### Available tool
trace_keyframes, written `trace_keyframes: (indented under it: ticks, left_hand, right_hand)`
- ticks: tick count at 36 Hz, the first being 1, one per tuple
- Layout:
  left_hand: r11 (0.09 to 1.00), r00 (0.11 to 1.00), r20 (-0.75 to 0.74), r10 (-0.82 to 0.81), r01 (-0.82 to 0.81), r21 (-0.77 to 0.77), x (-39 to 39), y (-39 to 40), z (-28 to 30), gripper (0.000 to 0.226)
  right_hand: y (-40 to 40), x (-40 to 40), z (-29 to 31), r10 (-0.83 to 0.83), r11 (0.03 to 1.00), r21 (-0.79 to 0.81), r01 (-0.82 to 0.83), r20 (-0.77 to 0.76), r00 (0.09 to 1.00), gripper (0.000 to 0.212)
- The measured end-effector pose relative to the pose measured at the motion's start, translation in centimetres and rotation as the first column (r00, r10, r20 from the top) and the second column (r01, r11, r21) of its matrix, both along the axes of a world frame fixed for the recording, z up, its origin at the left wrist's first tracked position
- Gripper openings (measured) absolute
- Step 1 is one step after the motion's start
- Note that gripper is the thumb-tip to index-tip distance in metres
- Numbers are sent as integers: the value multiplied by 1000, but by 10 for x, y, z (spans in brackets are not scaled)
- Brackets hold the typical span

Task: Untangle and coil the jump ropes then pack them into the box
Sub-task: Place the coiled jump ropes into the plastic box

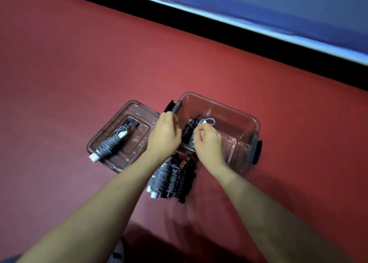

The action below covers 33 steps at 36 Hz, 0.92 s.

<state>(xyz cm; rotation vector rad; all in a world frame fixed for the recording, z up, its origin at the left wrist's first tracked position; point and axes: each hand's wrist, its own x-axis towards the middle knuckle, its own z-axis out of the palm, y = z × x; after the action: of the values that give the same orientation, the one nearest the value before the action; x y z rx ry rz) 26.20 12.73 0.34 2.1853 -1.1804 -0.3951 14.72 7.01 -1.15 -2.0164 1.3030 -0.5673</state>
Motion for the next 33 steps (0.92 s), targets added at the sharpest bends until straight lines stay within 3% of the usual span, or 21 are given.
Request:
trace_keyframes:
  ticks: [5,10,14,19,28,33]
  left_hand:
    - [991,994,-58,91,-85,101,10,42,-7,8]
    - [936,988,-84,126,-90,340,26,70,-34,18]
    - [852,993,-83,86,-30,522,32,80,-59,43]
    - [827,981,-138,135,-35,561,32,85,-81,45]
    - [779,981,-115,157,-51,625,38,85,-104,54]
    - [817,972,-146,186,-70,572,36,86,-101,62]
  right_hand:
    - [46,3,12,125,992,-25,-126,-38,991,15]
    - [67,18,-8,217,967,190,-167,-282,934,21]
    - [72,30,-36,252,918,389,-77,-423,870,60]
    - [79,44,-63,192,869,494,-13,-312,930,71]
    - [79,45,-81,125,891,455,-16,-210,970,53]
    - [79,41,-80,132,900,436,-34,-197,971,50]
